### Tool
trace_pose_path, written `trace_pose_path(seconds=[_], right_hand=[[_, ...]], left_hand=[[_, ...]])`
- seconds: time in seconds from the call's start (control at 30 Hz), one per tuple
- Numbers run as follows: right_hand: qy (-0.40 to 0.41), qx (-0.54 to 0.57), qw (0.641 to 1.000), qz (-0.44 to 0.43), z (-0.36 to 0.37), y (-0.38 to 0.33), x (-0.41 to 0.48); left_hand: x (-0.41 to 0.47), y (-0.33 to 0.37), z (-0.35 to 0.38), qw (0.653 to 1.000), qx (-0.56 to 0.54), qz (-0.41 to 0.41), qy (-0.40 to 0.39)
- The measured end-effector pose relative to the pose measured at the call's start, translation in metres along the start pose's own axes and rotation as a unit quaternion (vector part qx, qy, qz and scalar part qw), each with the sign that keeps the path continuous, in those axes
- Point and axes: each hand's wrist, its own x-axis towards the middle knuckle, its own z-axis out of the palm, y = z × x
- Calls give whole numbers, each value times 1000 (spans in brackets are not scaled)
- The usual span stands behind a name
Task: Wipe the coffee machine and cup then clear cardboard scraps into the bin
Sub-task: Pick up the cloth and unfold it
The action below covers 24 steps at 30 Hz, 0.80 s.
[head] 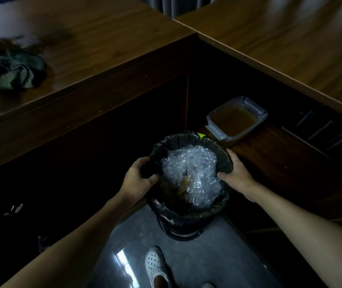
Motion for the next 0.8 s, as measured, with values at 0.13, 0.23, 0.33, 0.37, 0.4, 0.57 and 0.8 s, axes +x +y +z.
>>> trace_pose_path(seconds=[0.13, 0.23, 0.33, 0.37, 0.4, 0.57, 0.8], right_hand=[[10, -47, 999, -9, 0, -2, -1], [64, -199, 977, -35, -3, -7, -3], [74, -253, 963, -54, -6, -22, -6], [67, -253, 963, -61, -7, -29, -6], [63, -252, 963, -71, -9, -36, -7], [46, -229, 960, -154, -12, -95, -14], [50, -210, 927, -308, 16, -230, -31]], left_hand=[[0, -9, -6, 999, 28, 8, -16], [1, -11, -12, 997, 77, 18, -25], [2, -3, -20, 992, 124, 30, -11], [3, 3, -22, 991, 128, 41, -6], [2, 10, -26, 990, 130, 53, -6], [-6, 65, -55, 983, 135, 125, -15], [-24, 160, -122, 957, 140, 229, 113]])
